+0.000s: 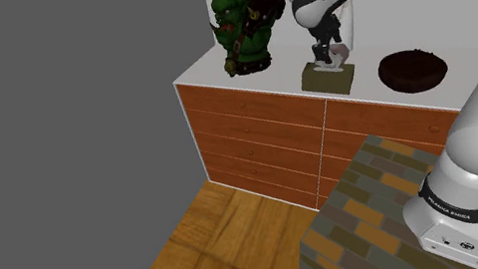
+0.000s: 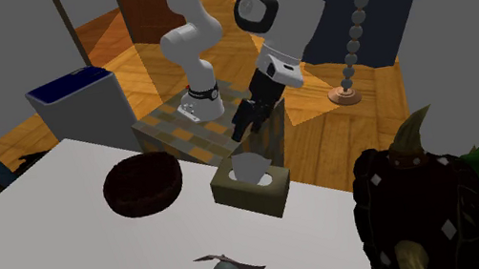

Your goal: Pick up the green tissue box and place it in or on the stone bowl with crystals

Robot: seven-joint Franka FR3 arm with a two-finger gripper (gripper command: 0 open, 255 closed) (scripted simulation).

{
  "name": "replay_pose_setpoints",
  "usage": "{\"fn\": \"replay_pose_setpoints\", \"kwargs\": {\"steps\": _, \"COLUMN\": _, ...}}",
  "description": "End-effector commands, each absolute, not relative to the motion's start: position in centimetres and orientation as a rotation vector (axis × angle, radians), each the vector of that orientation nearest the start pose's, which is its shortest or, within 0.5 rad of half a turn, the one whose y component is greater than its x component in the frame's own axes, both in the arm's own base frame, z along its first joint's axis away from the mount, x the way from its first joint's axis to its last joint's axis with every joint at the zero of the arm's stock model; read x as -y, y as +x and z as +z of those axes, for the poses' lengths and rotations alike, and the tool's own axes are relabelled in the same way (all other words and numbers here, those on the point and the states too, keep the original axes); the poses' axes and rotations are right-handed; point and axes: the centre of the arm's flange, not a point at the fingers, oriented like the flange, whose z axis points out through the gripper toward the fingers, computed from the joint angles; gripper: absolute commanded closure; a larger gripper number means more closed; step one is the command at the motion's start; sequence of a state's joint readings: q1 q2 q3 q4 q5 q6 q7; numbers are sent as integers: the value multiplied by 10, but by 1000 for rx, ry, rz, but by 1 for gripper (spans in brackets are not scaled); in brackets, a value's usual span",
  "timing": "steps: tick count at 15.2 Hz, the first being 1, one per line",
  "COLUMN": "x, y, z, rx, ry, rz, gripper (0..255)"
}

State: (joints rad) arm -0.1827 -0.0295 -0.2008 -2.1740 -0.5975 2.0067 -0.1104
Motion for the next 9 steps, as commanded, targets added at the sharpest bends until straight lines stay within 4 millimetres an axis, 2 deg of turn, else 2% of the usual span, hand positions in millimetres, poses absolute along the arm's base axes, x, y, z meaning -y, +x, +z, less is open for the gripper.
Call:
{"fn": "replay_pose_setpoints", "kwargs": {"steps": 1, "x": 246, "y": 480, "z": 389, "rx": 65, "ry": -3601, "rz": 508, "gripper": 0}}
{"fn": "replay_pose_setpoints", "kwargs": {"steps": 2, "x": 253, "y": 484, "z": 384, "rx": 72, "ry": -3610, "rz": 524, "gripper": 0}}
{"fn": "replay_pose_setpoints", "kwargs": {"steps": 9, "x": 271, "y": 475, "z": 353, "rx": 72, "ry": -3610, "rz": 524, "gripper": 0}}
